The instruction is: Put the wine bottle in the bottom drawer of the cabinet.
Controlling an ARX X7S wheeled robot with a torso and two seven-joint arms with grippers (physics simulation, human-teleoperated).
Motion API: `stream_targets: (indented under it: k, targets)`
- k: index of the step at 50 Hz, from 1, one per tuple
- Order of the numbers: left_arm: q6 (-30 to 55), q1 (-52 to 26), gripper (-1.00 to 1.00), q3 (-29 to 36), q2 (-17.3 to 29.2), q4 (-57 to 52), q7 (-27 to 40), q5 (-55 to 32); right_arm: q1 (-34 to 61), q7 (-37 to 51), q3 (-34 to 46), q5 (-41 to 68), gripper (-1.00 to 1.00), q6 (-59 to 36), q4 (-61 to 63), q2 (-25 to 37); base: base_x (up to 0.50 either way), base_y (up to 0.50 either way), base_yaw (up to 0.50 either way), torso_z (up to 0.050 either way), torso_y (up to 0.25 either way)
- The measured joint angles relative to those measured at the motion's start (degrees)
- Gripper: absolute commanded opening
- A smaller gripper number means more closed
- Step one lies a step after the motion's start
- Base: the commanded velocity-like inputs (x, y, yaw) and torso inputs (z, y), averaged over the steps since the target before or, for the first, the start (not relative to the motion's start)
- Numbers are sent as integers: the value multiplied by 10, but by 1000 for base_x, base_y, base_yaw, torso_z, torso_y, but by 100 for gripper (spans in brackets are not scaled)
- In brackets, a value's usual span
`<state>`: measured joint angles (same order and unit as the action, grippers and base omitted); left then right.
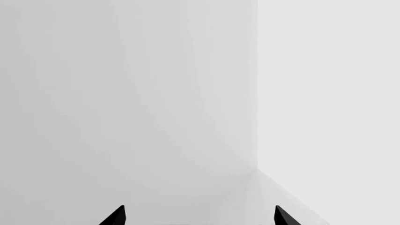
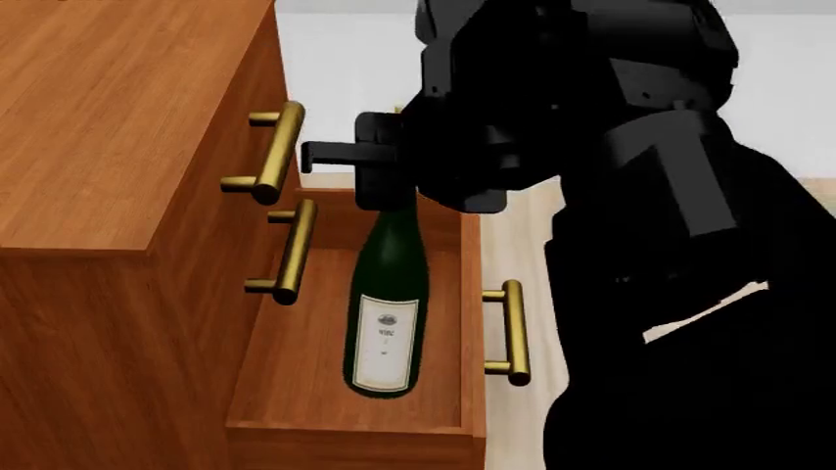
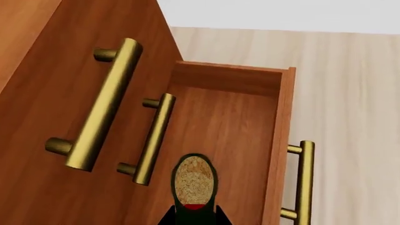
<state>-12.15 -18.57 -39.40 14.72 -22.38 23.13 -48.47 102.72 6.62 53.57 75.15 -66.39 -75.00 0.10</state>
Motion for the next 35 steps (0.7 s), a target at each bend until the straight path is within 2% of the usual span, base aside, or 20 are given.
stream_targets:
  k: [9, 23, 35]
  targets:
    - [0, 2, 100, 2, 2, -1, 0, 1, -9, -11, 104, 88, -100, 36, 0, 0, 0, 0, 0, 0, 0]
    - [1, 4, 100, 6, 4, -2, 1, 3, -19, -33, 351, 300, -100, 110, 0, -1, 0, 0, 0, 0, 1]
    - [2, 5, 100, 9, 6, -1, 1, 5, -31, -48, 439, 363, -100, 143, 2, -1, 0, 0, 0, 1, 1]
